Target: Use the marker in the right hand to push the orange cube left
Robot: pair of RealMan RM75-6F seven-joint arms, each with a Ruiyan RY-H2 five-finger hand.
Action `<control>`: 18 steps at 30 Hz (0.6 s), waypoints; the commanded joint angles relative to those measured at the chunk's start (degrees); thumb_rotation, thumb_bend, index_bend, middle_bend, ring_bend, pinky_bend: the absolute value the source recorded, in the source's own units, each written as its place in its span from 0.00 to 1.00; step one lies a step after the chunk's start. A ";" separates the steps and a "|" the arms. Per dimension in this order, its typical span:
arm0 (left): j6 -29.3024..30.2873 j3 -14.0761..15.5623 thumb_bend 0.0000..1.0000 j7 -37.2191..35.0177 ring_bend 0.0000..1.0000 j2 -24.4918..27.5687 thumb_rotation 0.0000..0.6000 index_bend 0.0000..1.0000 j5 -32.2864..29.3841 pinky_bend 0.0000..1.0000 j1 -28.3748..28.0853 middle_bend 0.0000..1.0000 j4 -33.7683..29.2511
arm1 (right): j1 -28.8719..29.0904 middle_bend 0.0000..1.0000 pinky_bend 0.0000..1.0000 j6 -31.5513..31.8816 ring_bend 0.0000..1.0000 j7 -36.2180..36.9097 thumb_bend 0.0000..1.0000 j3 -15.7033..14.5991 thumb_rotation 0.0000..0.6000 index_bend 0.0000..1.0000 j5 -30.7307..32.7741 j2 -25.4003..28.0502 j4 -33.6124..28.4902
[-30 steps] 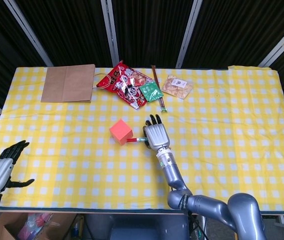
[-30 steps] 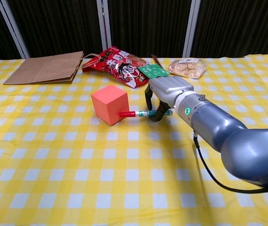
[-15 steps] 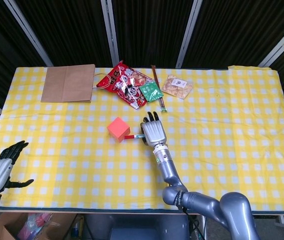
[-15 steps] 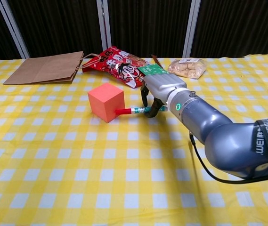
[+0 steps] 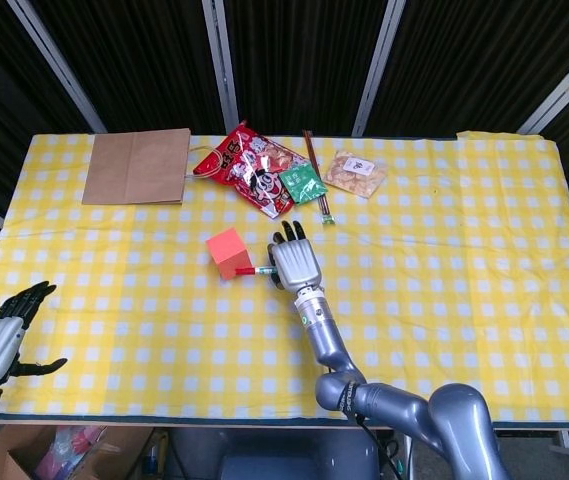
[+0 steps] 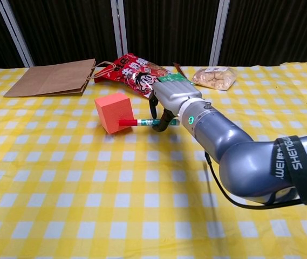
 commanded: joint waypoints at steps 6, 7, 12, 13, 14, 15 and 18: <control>0.09 0.10 0.02 -0.03 0.00 0.16 1.00 0.00 -0.05 0.00 0.17 0.00 -0.01 | -2.71 0.30 0.10 1.35 0.10 -1.39 0.53 -1.82 1.00 0.69 0.02 2.18 -2.72; 0.11 0.11 0.02 -0.05 0.00 0.20 1.00 0.00 -0.04 0.00 0.19 0.00 0.00 | -3.20 0.30 0.10 1.69 0.10 -1.64 0.53 -2.12 1.00 0.69 -0.03 2.68 -3.35; 0.35 0.14 0.02 0.21 0.00 0.21 1.00 0.00 -0.06 0.00 0.35 0.00 0.09 | -6.58 0.30 0.10 3.81 0.10 -3.05 0.53 -4.20 1.00 0.69 -0.58 6.81 -7.96; 0.38 0.14 0.02 0.28 0.00 0.20 1.00 0.00 -0.06 0.00 0.37 0.00 0.08 | -7.23 0.30 0.10 4.06 0.10 -3.10 0.53 -4.55 1.00 0.69 -0.69 7.77 -9.04; 0.42 0.14 0.02 0.37 0.00 0.18 1.00 0.00 -0.05 0.00 0.39 0.00 0.10 | -7.87 0.30 0.10 4.28 0.10 -3.09 0.53 -4.96 1.00 0.69 -0.91 8.77 -10.07; 0.48 0.15 0.02 0.46 0.00 0.17 1.00 0.00 -0.05 0.00 0.42 0.00 0.14 | -8.49 0.30 0.10 4.42 0.10 -2.97 0.53 -5.42 1.00 0.69 -1.23 9.85 -11.06; 0.55 0.16 0.02 0.68 0.00 0.12 1.00 0.00 -0.03 0.00 0.46 0.00 0.20 | -10.18 0.30 0.10 4.53 0.10 -2.21 0.53 -6.79 1.00 0.69 -2.33 12.94 -13.34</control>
